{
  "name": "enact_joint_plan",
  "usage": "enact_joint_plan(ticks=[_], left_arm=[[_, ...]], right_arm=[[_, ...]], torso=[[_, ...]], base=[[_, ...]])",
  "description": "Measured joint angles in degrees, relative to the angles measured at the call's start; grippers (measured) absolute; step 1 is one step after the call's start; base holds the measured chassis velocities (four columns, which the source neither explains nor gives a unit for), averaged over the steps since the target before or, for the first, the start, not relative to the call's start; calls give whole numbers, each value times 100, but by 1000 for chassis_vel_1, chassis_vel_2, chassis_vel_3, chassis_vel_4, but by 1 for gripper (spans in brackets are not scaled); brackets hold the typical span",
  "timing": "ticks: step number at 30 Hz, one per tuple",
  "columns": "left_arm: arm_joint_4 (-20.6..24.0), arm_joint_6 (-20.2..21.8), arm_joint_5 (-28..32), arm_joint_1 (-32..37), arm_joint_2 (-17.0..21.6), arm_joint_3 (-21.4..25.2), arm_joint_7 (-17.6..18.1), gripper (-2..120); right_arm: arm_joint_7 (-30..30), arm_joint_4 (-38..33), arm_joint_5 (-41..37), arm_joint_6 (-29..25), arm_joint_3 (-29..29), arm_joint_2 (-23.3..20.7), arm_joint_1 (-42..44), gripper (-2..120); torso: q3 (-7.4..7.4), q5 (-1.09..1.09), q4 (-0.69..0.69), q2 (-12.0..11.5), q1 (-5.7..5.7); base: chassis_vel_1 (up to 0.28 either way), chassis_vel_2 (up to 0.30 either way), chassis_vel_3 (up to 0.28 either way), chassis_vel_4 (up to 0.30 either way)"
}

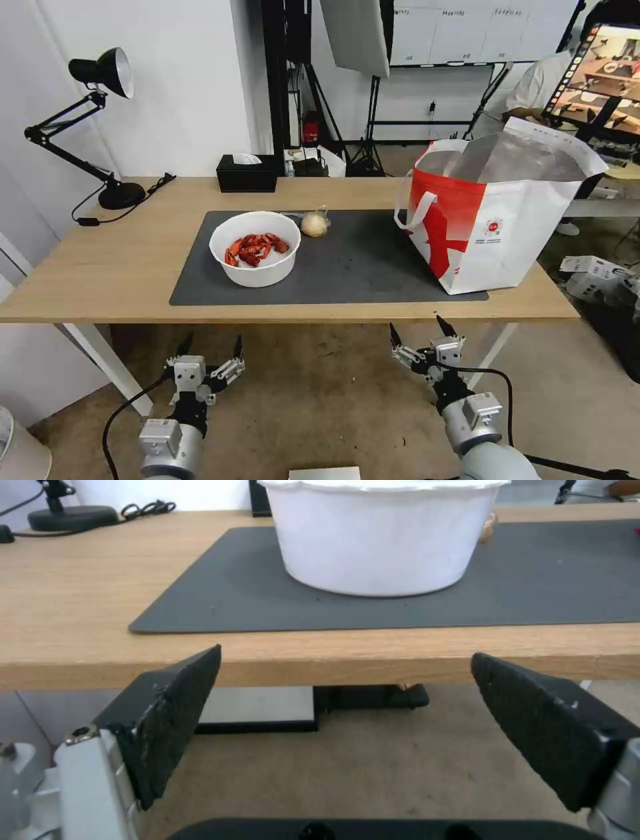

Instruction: Pick up the trash from the table and place it into the takeout bag.

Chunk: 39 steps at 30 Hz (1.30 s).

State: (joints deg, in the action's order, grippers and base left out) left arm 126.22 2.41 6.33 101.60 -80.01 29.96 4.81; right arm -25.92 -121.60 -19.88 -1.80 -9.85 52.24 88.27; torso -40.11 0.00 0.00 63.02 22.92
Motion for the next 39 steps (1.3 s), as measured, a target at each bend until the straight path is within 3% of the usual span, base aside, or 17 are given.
enact_joint_plan(ticks=[5,9,11,14,16,17,20,22,24,28,30,35,39], left_arm=[[-8,0,-3,0,-7,-20,-4,100],[-7,-5,-7,-6,4,-35,-7,100],[-19,-1,-7,-94,103,-104,-5,100],[-54,37,-1,-180,213,-184,-9,100],[-36,54,2,-130,223,-181,-10,100],[-36,54,2,-130,223,-181,-10,100],[36,55,8,-94,212,-136,-8,100],[41,55,10,-94,212,-127,-8,100],[38,56,15,-99,212,-108,-7,100],[25,56,18,-97,210,-99,-10,100],[9,55,35,-95,199,-58,-7,100],[-8,50,61,-88,201,-10,-8,100],[-29,41,71,-85,198,24,-5,100]], right_arm=[[12,0,-9,1,1,35,21,100],[335,20,-459,-81,172,-133,-387,100],[703,86,-848,-190,238,-321,-858,100],[981,222,-1269,-268,351,-542,-1423,100],[1111,402,-1634,-273,653,-723,-2262,100],[1111,402,-1634,-273,653,-723,-2262,100],[1148,807,-2145,-148,1320,-795,-3627,100],[1147,1004,-2274,-122,1565,-758,-4018,100],[1159,1561,-2576,-96,2155,-557,-4991,100],[1163,2197,-2762,-30,2623,-264,-5806,100],[1181,2924,-2840,231,3024,194,-6501,100],[1180,3682,-2960,662,3323,804,-7014,100],[1326,4945,-2887,1152,3452,1613,-7493,100]], torso=[[0,0,-1,0,0],[0,0,-1,0,0],[-1,2,4,0,0],[-1,-2,-4,0,1],[-1,2,-2,0,1],[-1,2,-2,0,1],[-1,0,3,0,1],[-1,-1,0,0,1],[-1,0,-2,0,1],[-2,-3,0,0,1],[-2,-2,2,-1,2],[-1,0,0,-1,1],[-1,-2,2,-1,1]], base=[[0,0,0,0],[0,0,0,0],[0,0,0,0],[0,0,0,0],[0,0,0,0],[0,0,0,0],[0,0,0,0],[0,0,0,0],[0,0,0,0],[0,0,0,0],[0,0,0,0],[0,0,0,0],[0,0,0,0]])
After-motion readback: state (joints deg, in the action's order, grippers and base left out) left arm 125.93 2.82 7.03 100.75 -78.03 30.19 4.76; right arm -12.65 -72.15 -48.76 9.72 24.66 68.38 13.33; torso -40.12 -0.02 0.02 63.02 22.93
